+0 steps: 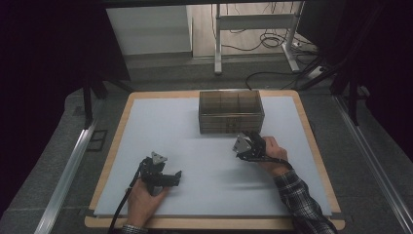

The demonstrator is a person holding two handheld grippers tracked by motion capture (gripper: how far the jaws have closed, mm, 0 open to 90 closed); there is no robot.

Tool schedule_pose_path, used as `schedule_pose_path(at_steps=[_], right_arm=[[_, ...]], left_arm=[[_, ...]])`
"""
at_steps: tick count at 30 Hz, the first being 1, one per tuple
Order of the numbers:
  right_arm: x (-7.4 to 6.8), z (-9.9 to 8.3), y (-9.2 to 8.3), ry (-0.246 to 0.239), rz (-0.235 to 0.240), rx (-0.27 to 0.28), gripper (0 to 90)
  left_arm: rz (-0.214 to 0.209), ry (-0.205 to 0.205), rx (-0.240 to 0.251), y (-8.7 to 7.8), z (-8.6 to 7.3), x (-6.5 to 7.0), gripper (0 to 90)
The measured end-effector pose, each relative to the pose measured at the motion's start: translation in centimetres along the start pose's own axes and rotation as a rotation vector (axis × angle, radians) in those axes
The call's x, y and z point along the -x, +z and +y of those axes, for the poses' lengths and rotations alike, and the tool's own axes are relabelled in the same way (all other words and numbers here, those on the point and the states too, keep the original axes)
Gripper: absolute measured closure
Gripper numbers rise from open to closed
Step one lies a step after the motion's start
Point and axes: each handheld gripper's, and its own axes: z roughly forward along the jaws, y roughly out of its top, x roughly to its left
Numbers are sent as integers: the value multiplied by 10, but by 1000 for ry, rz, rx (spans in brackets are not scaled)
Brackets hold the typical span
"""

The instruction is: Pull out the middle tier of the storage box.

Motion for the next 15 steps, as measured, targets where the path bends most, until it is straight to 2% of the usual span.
schedule_pose_path(at_steps=[4, 15], right_arm=[[-2, 3, 3, -18, -23, -1, 593], [-6, 12, 10, -142, -104, -23, 633]], left_arm=[[0, 0, 0, 0, 0, 0, 0], [0, 0, 0, 0, 0, 0, 0]])
